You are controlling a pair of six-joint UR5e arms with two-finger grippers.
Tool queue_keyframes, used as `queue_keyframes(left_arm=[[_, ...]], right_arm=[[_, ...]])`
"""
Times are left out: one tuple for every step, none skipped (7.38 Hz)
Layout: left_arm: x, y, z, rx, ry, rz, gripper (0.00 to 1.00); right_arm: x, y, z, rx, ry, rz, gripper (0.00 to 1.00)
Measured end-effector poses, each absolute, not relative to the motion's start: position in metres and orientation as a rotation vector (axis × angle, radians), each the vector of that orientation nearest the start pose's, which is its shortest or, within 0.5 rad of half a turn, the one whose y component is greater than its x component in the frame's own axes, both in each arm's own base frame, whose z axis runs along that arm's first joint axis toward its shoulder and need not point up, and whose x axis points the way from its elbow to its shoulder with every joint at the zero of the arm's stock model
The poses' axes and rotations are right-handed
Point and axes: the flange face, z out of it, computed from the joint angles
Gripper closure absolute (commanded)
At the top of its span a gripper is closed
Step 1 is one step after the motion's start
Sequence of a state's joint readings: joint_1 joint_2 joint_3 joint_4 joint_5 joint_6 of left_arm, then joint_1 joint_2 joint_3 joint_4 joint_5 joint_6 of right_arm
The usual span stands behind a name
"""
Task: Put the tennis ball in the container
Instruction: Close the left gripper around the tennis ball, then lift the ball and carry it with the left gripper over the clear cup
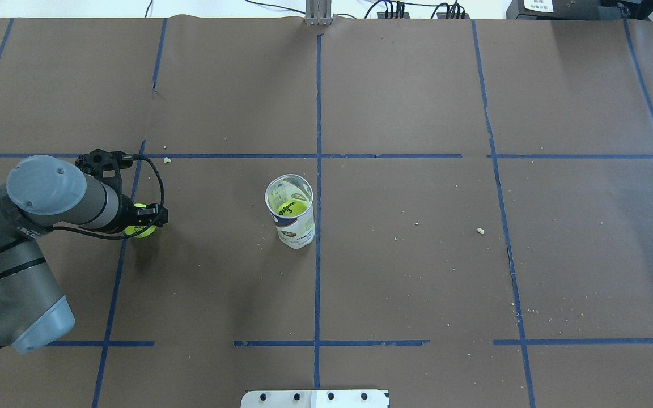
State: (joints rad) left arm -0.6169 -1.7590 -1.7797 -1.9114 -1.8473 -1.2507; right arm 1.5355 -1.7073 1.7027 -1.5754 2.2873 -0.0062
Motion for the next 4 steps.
queue_keyframes(left_arm=[[0.41, -0.421, 0.43, 0.098, 0.779, -0.178, 1.0], [0.406, -0.421, 0.423, 0.105, 0.79, -0.179, 1.0], [0.399, -0.42, 0.411, 0.116, 0.809, -0.178, 1.0], [0.392, -0.417, 0.397, 0.123, 0.82, -0.175, 1.0]], right_arm=[[0.053, -0.436, 0.661, -0.019, -0.716, -0.036, 0.0], [0.053, -0.436, 0.661, -0.019, -0.716, -0.037, 0.0], [0.053, -0.436, 0.661, -0.019, -0.716, -0.036, 0.0], [0.053, -0.436, 0.661, -0.019, -0.716, -0.036, 0.0]])
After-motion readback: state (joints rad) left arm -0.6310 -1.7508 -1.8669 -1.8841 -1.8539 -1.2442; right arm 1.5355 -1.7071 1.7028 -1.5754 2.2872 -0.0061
